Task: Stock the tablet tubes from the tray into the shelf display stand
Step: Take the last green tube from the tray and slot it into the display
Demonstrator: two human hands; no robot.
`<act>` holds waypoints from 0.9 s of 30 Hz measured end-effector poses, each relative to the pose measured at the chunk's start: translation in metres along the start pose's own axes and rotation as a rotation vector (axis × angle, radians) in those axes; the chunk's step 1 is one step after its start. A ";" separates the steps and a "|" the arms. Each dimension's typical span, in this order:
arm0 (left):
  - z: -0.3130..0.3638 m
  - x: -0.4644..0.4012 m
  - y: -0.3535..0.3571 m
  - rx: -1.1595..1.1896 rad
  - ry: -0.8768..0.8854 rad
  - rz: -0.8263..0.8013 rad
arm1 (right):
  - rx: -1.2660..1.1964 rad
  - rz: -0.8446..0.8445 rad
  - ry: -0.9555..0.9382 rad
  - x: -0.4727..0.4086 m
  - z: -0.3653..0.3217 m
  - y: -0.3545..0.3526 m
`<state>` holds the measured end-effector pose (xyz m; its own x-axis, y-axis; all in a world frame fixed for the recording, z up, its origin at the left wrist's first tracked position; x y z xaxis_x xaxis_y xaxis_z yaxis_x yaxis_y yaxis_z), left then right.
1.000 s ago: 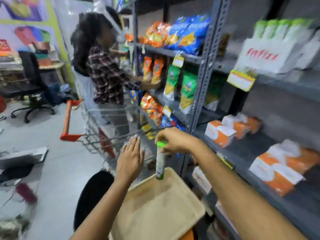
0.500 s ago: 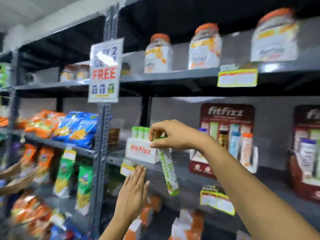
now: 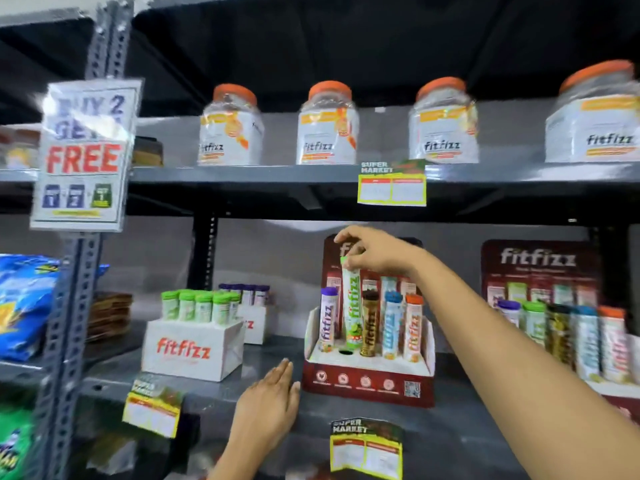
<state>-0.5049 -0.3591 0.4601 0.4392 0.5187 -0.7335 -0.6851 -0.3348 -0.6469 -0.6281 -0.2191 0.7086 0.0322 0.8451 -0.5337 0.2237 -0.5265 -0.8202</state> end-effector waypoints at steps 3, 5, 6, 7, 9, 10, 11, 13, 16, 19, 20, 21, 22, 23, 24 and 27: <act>0.007 0.002 -0.003 -0.063 0.016 0.087 | 0.020 0.095 0.055 -0.006 0.022 0.014; 0.007 0.003 -0.006 -0.102 0.024 0.172 | -0.006 0.121 0.089 -0.009 0.035 0.026; 0.006 0.003 -0.004 -0.120 0.023 0.193 | -0.011 0.127 0.099 -0.011 0.040 0.032; 0.006 0.003 -0.005 -0.116 0.013 0.192 | 0.007 0.127 0.105 -0.011 0.044 0.037; 0.006 0.003 -0.004 -0.098 0.017 0.202 | 0.052 0.128 0.109 -0.013 0.051 0.047; 0.006 0.003 -0.004 -0.091 0.018 0.195 | 0.054 0.133 0.114 -0.015 0.055 0.051; 0.007 0.003 -0.004 -0.090 0.019 0.182 | 0.048 0.132 0.122 -0.015 0.057 0.054; 0.008 0.003 -0.005 -0.091 0.011 0.167 | 0.035 0.129 0.134 -0.018 0.059 0.054; 0.005 0.002 -0.003 -0.099 -0.001 0.181 | 0.060 0.106 0.124 -0.020 0.058 0.048; 0.005 0.003 -0.001 -0.085 0.005 0.142 | 0.068 0.018 0.113 -0.016 0.058 0.050; 0.006 0.003 -0.002 -0.083 0.013 0.130 | 0.068 -0.003 0.122 -0.015 0.060 0.053; 0.007 0.003 -0.003 -0.073 0.010 0.112 | 0.072 -0.009 0.131 -0.013 0.061 0.057; 0.007 0.003 -0.004 -0.064 0.003 0.106 | 0.088 0.010 0.139 -0.012 0.065 0.061; 0.007 0.003 -0.004 -0.057 -0.002 0.109 | 0.123 0.041 0.147 -0.009 0.064 0.064; 0.006 0.003 -0.001 -0.050 -0.008 0.087 | 0.152 0.068 0.151 -0.008 0.065 0.065; 0.005 0.003 -0.001 0.035 -0.087 0.034 | 0.188 0.091 0.146 -0.001 0.061 0.062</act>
<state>-0.5063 -0.3534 0.4597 0.3646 0.5745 -0.7328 -0.7193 -0.3260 -0.6135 -0.6738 -0.2585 0.6456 0.1876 0.7904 -0.5831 0.0289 -0.5978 -0.8011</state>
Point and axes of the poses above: each hand's wrist, its own x-axis away from the middle knuckle, its own y-axis out of the palm, z = x × y, the point moved 3 cm from there along -x, towards the middle knuckle, and after that the axes turned 6 degrees about -y, right-handed, at the moved point
